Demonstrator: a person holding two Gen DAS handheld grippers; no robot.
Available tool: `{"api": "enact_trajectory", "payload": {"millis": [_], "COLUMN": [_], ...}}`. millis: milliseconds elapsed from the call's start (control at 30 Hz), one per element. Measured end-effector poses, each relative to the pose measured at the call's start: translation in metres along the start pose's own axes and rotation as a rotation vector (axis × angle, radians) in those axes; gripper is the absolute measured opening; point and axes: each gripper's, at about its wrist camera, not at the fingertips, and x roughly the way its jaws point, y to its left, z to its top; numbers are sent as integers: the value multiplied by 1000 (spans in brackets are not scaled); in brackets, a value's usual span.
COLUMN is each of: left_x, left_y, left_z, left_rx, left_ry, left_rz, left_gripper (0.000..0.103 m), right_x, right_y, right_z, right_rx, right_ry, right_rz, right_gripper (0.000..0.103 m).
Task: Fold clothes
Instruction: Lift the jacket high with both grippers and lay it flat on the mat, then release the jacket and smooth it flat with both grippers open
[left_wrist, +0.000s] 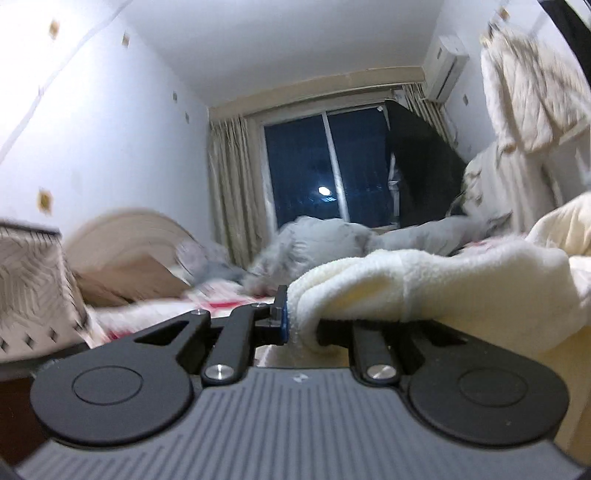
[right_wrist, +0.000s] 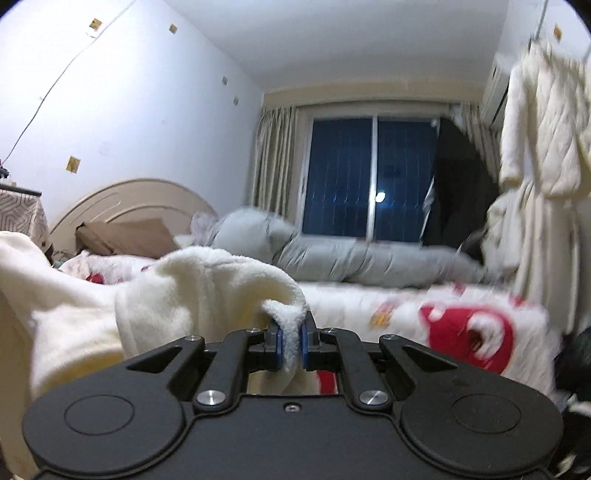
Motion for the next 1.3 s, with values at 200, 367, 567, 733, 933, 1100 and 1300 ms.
{"api": "enact_trajectory", "payload": {"millis": [200, 367, 567, 733, 933, 1100, 1300], "left_x": [72, 175, 292, 290, 242, 203, 186], "left_y": [-3, -8, -12, -8, -40, -59, -74], "left_z": [-76, -195, -352, -442, -494, -502, -487], "left_rx": [-3, -46, -7, -237, -326, -291, -234], "left_ry": [267, 532, 868, 985, 1033, 1132, 1135], "left_rz": [-48, 14, 211, 122, -89, -177, -219], "left_gripper": [14, 20, 83, 83, 83, 83, 83], "right_x": [29, 109, 248, 276, 199, 151, 92], "right_y": [-15, -23, -35, -34, -19, -2, 6], "right_z": [-11, -107, -251, -363, -426, -450, -454], "right_rx": [-34, 57, 231, 345, 340, 281, 404], "right_ry": [159, 384, 655, 836, 957, 1008, 989], "right_rz": [35, 46, -58, -127, -24, 29, 79], "right_gripper": [10, 10, 55, 55, 55, 55, 57]}}
